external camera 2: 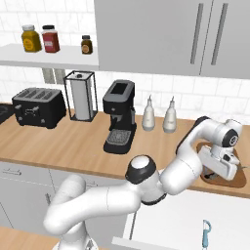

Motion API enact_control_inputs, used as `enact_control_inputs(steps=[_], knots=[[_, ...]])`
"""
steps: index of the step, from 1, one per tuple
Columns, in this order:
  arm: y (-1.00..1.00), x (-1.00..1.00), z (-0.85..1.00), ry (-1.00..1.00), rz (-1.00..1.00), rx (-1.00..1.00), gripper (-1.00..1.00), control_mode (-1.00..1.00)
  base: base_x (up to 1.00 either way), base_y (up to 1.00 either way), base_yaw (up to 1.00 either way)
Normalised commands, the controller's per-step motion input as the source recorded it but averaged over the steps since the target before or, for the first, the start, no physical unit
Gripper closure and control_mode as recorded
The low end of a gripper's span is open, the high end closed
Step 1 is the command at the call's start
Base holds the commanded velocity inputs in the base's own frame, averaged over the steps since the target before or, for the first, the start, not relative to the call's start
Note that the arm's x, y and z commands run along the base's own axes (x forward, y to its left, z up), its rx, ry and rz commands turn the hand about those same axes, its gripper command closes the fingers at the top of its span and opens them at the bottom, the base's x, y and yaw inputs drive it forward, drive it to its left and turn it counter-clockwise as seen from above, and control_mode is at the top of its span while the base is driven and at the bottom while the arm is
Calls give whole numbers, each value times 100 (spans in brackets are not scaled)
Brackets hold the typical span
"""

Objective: Place the appropriate cutting tool for cutting the broccoli skin on the cutting board.

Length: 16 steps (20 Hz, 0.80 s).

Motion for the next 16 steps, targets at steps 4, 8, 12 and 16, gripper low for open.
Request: enact_control_inputs(steps=[4,8,12,16], knots=[[0,25,-10,0,0,0,100,-100,0,0,0],[0,14,-29,-1,1,0,100,-100,0,0,0],[-1,7,-36,-2,2,0,100,-100,0,0,0],[-7,11,-28,-1,2,0,100,-100,0,0,0]])
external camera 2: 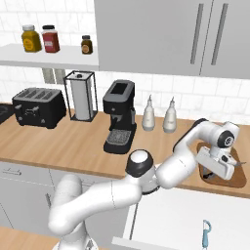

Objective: Place the appropriate cutting tool for cutting the broccoli skin on the cutting board.

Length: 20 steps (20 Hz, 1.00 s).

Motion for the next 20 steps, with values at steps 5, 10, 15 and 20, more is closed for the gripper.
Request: enact_control_inputs(steps=[5,10,15,20], knots=[[-6,2,-18,-1,4,0,100,-100,0,0,0],[-1,3,-16,0,6,0,100,-100,0,0,0],[0,7,-21,0,4,0,-100,-100,0,0,0],[0,0,-21,-1,2,0,-100,-100,0,0,0]])
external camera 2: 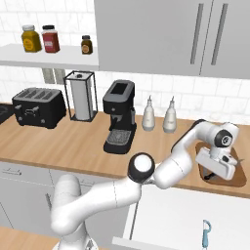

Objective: Place the appropriate cutting tool for cutting the broccoli skin on the cutting board.

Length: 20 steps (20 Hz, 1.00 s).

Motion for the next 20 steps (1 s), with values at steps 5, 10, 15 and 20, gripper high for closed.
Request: enact_control_inputs(steps=[5,10,15,20], knots=[[0,-16,4,-3,0,0,-100,-100,0,0,0],[19,-41,3,-8,0,-3,-100,-100,0,0,0],[58,-43,0,-14,7,-20,-100,-100,0,0,0],[64,-58,0,-30,14,-33,-100,-100,0,0,0]])
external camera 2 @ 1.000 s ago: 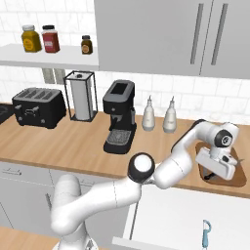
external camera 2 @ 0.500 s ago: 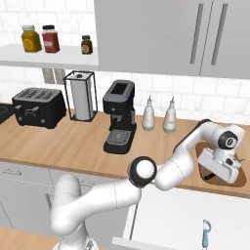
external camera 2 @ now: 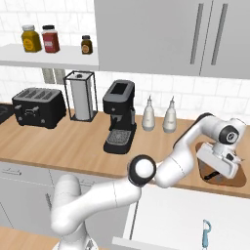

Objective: Place the appropriate cutting tool for cutting the broccoli skin on the cutting board.

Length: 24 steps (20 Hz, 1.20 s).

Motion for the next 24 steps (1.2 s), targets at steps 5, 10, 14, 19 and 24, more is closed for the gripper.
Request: enact_control_inputs(steps=[5,10,14,19,24], knots=[[75,-68,-10,-37,15,-43,-100,-100,0,0,0],[83,-51,-9,-41,13,-49,-100,-100,0,0,0],[100,-60,-32,-45,19,-61,-100,-100,0,0,0],[100,-84,-52,-47,24,-72,-100,-100,0,0,0],[100,-92,-42,-47,21,-62,-100,-100,0,0,0]])
